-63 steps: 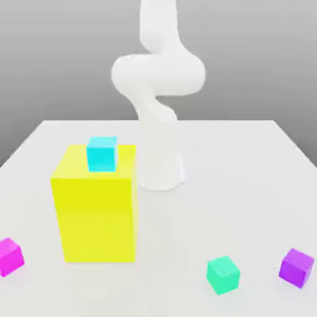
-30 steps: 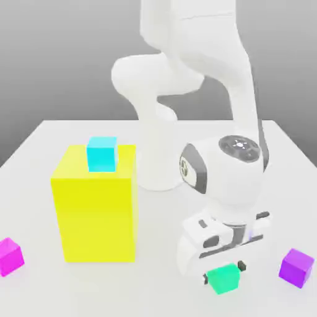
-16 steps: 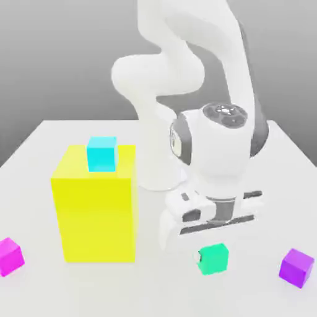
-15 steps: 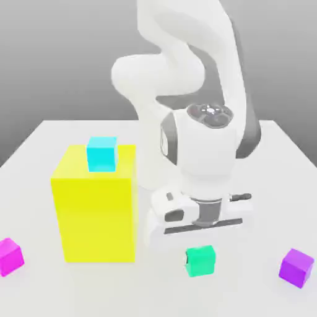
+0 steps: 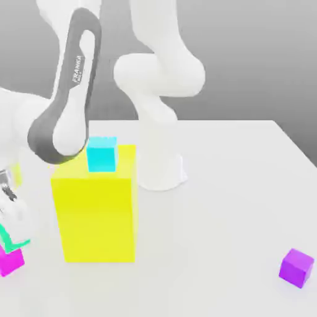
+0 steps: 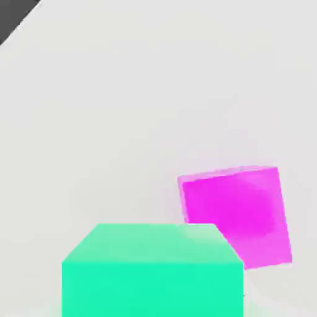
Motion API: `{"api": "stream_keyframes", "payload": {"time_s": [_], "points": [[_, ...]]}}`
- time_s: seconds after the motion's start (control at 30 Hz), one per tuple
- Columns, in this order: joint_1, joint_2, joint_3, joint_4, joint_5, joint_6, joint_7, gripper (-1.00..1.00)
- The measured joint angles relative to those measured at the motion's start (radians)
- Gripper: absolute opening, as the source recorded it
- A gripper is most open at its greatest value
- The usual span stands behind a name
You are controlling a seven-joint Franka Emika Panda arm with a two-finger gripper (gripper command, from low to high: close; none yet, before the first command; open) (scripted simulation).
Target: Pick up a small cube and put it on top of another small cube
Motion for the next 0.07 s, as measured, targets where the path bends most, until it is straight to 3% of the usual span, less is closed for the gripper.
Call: {"api": "stream_keyframes", "payload": {"time_s": [0.07], "points": [[0.0, 0.0, 0.0, 0.0, 0.0, 0.0, 0.0, 1.0]]}}
